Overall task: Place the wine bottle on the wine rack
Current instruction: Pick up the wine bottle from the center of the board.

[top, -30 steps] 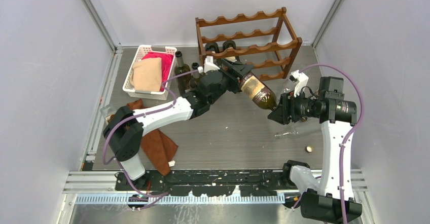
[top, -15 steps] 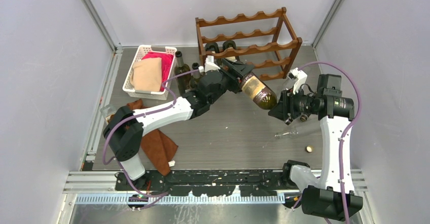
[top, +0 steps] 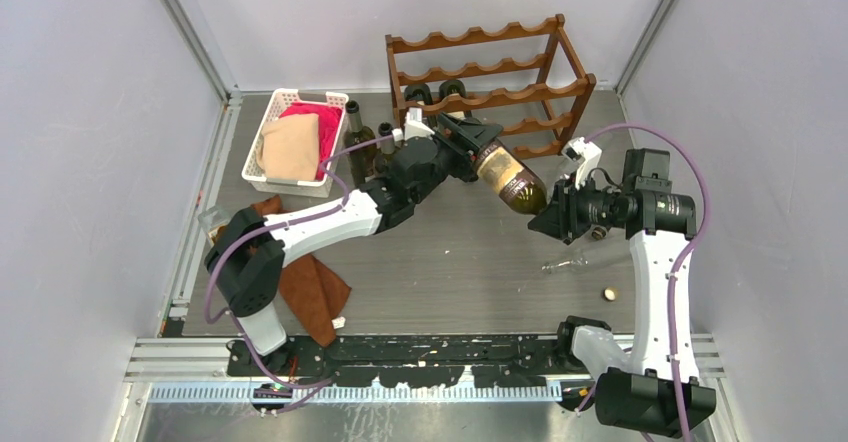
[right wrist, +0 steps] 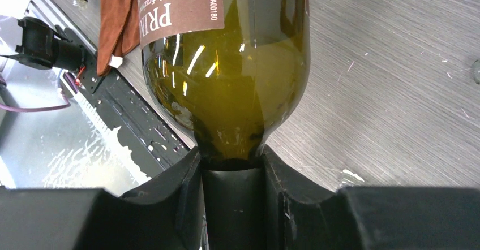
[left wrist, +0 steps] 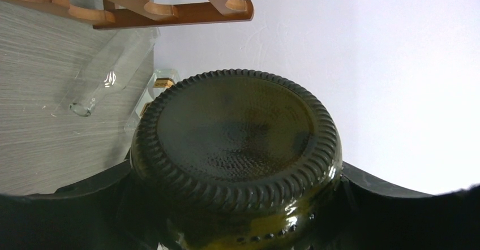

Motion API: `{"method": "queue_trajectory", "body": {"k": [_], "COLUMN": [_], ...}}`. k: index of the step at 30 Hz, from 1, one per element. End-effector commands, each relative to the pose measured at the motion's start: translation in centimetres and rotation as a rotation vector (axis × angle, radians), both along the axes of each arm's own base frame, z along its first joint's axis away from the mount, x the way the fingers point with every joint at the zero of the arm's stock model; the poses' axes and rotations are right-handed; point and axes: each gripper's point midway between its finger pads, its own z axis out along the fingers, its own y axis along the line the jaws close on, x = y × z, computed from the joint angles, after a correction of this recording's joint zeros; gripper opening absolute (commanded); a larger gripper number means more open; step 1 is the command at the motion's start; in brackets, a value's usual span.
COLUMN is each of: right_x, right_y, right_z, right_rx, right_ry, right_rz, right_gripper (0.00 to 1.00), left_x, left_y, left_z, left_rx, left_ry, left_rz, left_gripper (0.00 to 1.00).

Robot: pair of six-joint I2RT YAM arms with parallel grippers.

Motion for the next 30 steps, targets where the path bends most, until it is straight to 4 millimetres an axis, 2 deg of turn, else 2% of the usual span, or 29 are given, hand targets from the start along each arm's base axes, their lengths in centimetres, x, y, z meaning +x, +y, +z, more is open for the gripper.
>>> {"method": "queue_trajectory", "body": {"k": [1, 3, 5, 9, 13, 15, 20, 25, 30], "right_x": [0.0, 0.2, 0.4, 0.7, 1.2, 1.5, 1.8, 3.2, 4.9], "right_y": [0.2, 0.4, 0.5, 0.5, 0.1, -0.1, -0.2, -1.1, -2.5], "right_z": [1.5, 2.0, 2.7, 4.0, 5.3, 6.0, 7.8, 9.0, 10.2], "right_rx": [0.022, 0.058, 0.096, 0.154, 0.173, 0.188, 0.196, 0.187, 0.164], "right_ry": [-0.034, -0.029, -0.032, -0.046, -0.08, -0.091, -0.143, -0.183, -0.233], "right_rz": [-0.018, -0.04, -0.064, -0.1, -0.129, -0.144, -0.161, -0.207, -0.272], "right_gripper": [0.01, 0.01, 0.01, 0.01, 0.01, 0.01, 0.01, 0.01, 0.01], "left_x": [-0.7, -0.9, -1.0, -1.2, -1.3, -1.4, -1.6, -2.9, -4.5], "left_y": [0.6, 0.5, 0.6, 1.1, 1.3, 1.4, 1.1, 0.5, 0.4], "left_z": [9.6, 9.4, 9.2, 9.1, 9.3, 9.3, 10.2, 12.4, 13.3], "left_rx": [-0.243, -0.238, -0.225, -0.189, -0.163, -0.158, -0.141, -0.107, -0.08], "left_ry": [-0.162, -0.159, -0.158, -0.166, -0.171, -0.172, -0.18, -0.221, -0.243], "left_rz": [-0.015, -0.023, -0.024, -0.016, -0.011, -0.012, -0.031, -0.09, -0.129], "left_gripper": [0.22, 0.43, 0.56, 0.79, 0.95, 0.99, 1.0, 1.0, 1.0]}}
